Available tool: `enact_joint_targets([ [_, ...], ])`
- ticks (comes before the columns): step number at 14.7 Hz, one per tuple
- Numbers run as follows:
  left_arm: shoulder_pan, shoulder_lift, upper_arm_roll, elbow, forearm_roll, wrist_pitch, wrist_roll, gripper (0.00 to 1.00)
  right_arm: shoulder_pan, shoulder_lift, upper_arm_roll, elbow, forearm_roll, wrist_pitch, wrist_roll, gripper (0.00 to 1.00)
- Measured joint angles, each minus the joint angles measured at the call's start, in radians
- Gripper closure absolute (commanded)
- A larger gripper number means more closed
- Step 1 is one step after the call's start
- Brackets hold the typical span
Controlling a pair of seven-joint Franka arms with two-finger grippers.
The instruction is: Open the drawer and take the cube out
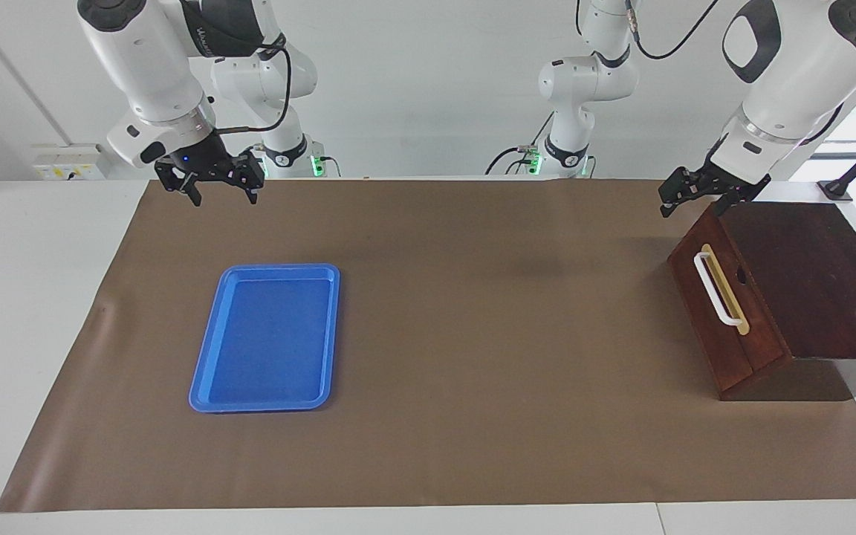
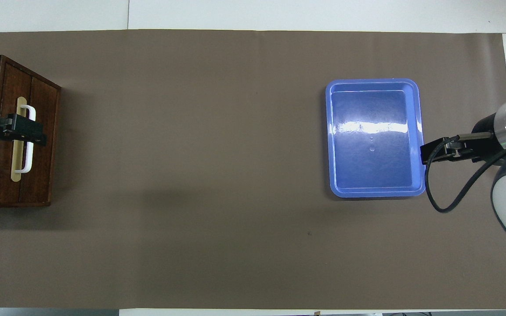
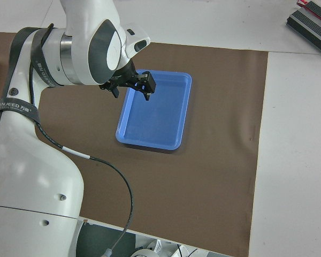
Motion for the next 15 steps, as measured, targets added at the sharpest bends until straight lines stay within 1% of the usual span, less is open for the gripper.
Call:
enact_joint_targets([
  [6, 0.001, 0.000, 0.001, 0.000, 0.000, 0.011, 0.003, 0.00, 0.001, 0.000, 0.000, 0.000, 0.000, -0.002, 0.000, 0.00],
  [9, 0.000, 0.004, 0.000, -0.010, 0.013, 0.055, 0.008, 0.00, 0.002, 0.000, 0.004, 0.000, 0.000, -0.002, 0.000, 0.00],
  [11, -0.018, 0.015, -0.002, -0.047, 0.092, 0.139, 0.020, 0.00, 0.000, 0.000, 0.002, 0.000, 0.000, 0.001, 0.000, 0.00],
  [13, -0.059, 0.037, -0.006, -0.110, 0.200, 0.245, 0.019, 0.00, -0.002, 0.000, 0.000, 0.000, 0.000, 0.030, 0.003, 0.00],
  [15, -0.077, 0.070, -0.008, -0.164, 0.275, 0.333, 0.018, 0.00, -0.015, 0.000, -0.003, 0.000, 0.000, 0.051, 0.055, 0.00],
])
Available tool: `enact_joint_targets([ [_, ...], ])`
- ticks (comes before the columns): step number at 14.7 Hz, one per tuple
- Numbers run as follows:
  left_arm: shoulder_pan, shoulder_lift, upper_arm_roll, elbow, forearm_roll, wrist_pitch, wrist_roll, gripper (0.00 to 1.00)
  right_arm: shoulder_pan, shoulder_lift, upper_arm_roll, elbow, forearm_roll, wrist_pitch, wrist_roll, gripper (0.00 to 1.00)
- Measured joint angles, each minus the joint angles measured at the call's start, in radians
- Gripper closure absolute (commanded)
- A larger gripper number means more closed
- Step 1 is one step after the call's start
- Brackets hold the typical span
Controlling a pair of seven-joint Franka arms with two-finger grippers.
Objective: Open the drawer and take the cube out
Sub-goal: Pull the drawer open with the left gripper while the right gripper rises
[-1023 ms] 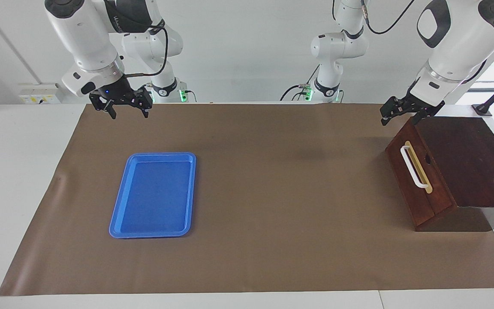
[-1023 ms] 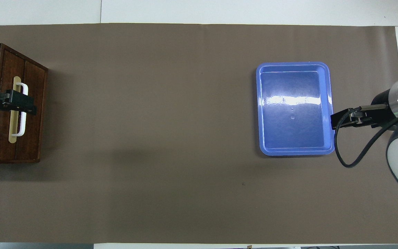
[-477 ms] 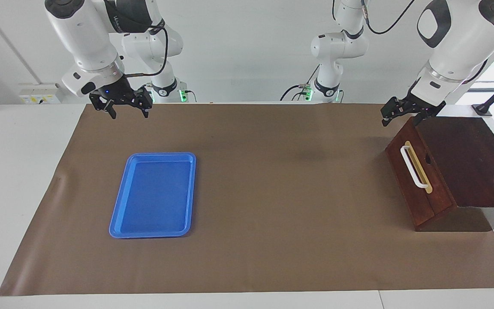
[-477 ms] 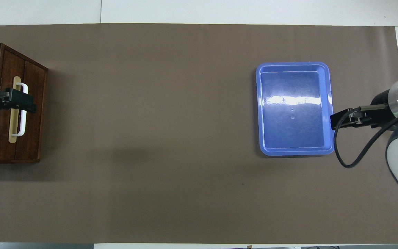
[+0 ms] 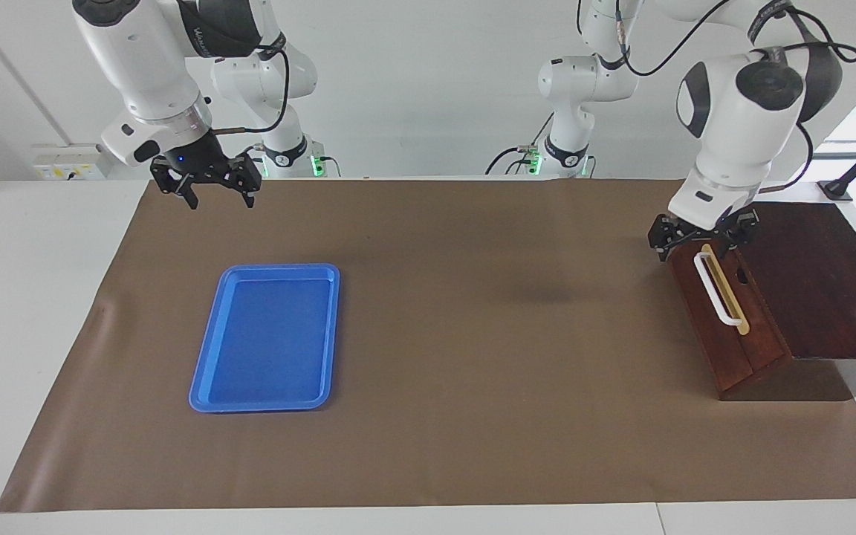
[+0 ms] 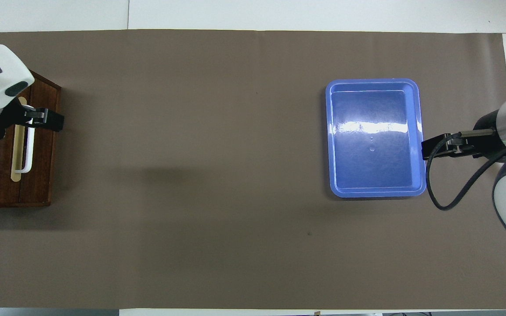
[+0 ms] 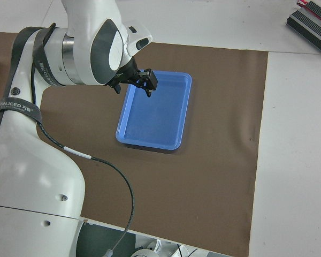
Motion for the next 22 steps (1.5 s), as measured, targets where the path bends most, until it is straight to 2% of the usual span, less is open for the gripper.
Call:
enact_joint_targets([
  [3, 0.004, 0.062, 0.009, -0.062, 0.127, 0.143, 0.000, 0.00, -0.039, 0.001, -0.002, -0.001, 0.010, 0.038, 0.162, 0.00],
  [5, 0.030, 0.087, 0.012, -0.104, 0.163, 0.230, 0.000, 0.00, -0.052, 0.002, -0.003, -0.002, 0.016, 0.043, 0.286, 0.00],
  [11, 0.076, 0.097, 0.012, -0.169, 0.252, 0.305, 0.003, 0.00, -0.046, 0.054, 0.005, -0.026, 0.155, 0.100, 0.830, 0.01],
  [14, 0.076, 0.104, 0.009, -0.185, 0.254, 0.308, -0.022, 0.00, -0.022, 0.109, 0.010, -0.027, 0.266, 0.150, 1.105, 0.04],
  [16, 0.075, 0.104, 0.005, -0.199, 0.254, 0.324, -0.100, 0.00, 0.009, 0.137, 0.011, -0.027, 0.313, 0.177, 1.221, 0.04],
  [18, 0.065, 0.104, 0.001, -0.203, 0.250, 0.333, -0.173, 0.00, 0.034, 0.165, 0.011, -0.027, 0.367, 0.206, 1.278, 0.04],
  [19, 0.050, 0.104, -0.002, -0.202, 0.230, 0.334, -0.202, 0.00, 0.043, 0.178, 0.011, -0.028, 0.387, 0.216, 1.285, 0.00],
  [22, -0.014, 0.103, -0.004, -0.192, 0.122, 0.334, -0.244, 0.00, 0.080, 0.190, 0.012, -0.042, 0.407, 0.221, 1.286, 0.00],
])
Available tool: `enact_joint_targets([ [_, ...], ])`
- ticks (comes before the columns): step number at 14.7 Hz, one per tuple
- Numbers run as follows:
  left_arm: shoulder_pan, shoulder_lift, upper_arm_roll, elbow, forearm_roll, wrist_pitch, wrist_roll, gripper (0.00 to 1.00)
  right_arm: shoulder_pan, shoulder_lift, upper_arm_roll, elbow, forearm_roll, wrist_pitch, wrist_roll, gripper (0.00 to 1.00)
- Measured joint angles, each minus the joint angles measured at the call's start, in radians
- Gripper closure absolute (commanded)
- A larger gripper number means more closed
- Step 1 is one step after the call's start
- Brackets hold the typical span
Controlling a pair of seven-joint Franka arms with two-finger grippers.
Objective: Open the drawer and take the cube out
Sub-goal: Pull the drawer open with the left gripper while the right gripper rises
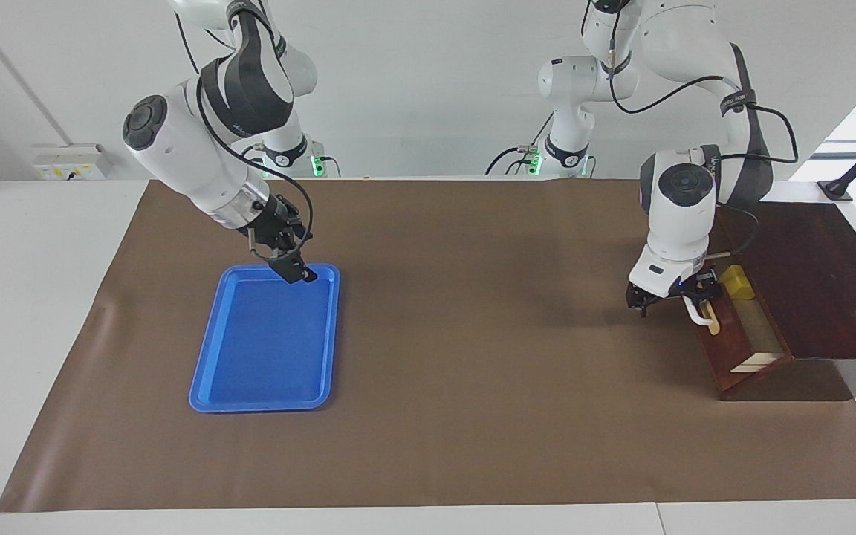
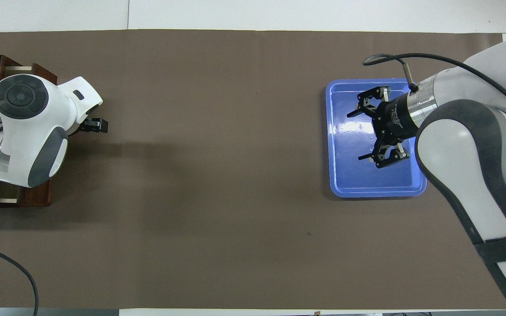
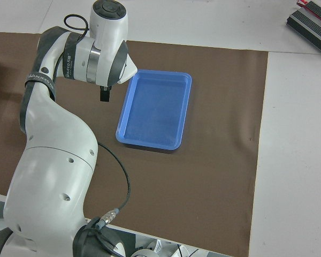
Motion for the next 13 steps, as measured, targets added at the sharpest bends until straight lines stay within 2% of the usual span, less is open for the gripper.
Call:
enact_joint_targets([
  [5, -0.065, 0.001, -0.002, 0.008, -0.071, -0.004, -0.074, 0.00, 0.004, -0.012, -0.001, -0.050, 0.003, 0.013, -0.118, 0.00],
  [13, -0.110, 0.001, -0.004, 0.015, -0.114, -0.009, -0.113, 0.00, 0.020, -0.039, 0.001, -0.124, 0.034, 0.132, -0.130, 0.00],
])
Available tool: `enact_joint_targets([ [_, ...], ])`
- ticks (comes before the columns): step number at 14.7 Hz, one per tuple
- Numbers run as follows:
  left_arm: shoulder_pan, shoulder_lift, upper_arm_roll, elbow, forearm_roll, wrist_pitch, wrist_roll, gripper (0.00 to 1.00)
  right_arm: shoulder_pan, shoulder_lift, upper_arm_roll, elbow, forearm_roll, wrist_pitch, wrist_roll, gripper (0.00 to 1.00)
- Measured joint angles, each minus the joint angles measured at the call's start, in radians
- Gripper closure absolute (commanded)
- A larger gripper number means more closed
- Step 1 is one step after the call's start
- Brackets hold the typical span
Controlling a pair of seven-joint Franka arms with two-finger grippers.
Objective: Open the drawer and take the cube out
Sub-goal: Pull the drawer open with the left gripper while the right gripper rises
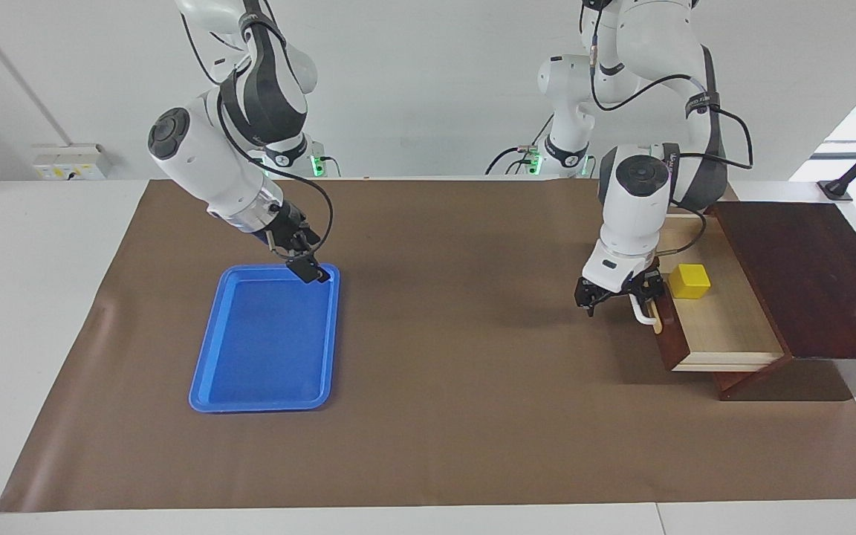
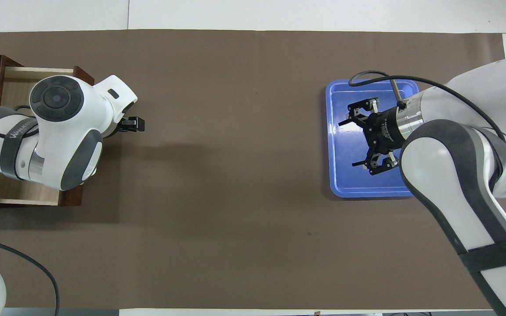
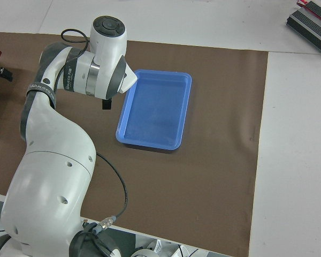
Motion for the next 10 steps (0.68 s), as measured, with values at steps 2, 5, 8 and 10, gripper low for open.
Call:
enact_joint_targets([
  [2, 0.000, 0.000, 0.000, 0.000, -0.002, -0.001, 0.000, 0.00, 0.015, 0.000, 0.000, -0.010, 0.021, 0.032, 0.000, 0.00],
  [5, -0.001, 0.000, 0.000, 0.001, -0.002, -0.003, 0.000, 0.00, 0.021, 0.005, 0.000, -0.016, 0.040, 0.046, 0.000, 0.00],
  [8, -0.003, 0.001, 0.001, 0.023, -0.013, -0.041, -0.002, 0.00, 0.038, 0.010, 0.001, -0.017, 0.042, 0.055, 0.000, 0.00],
  [10, -0.003, 0.003, 0.002, 0.076, -0.026, -0.122, -0.008, 0.00, 0.039, 0.010, 0.001, -0.018, 0.042, 0.055, 0.000, 0.00],
])
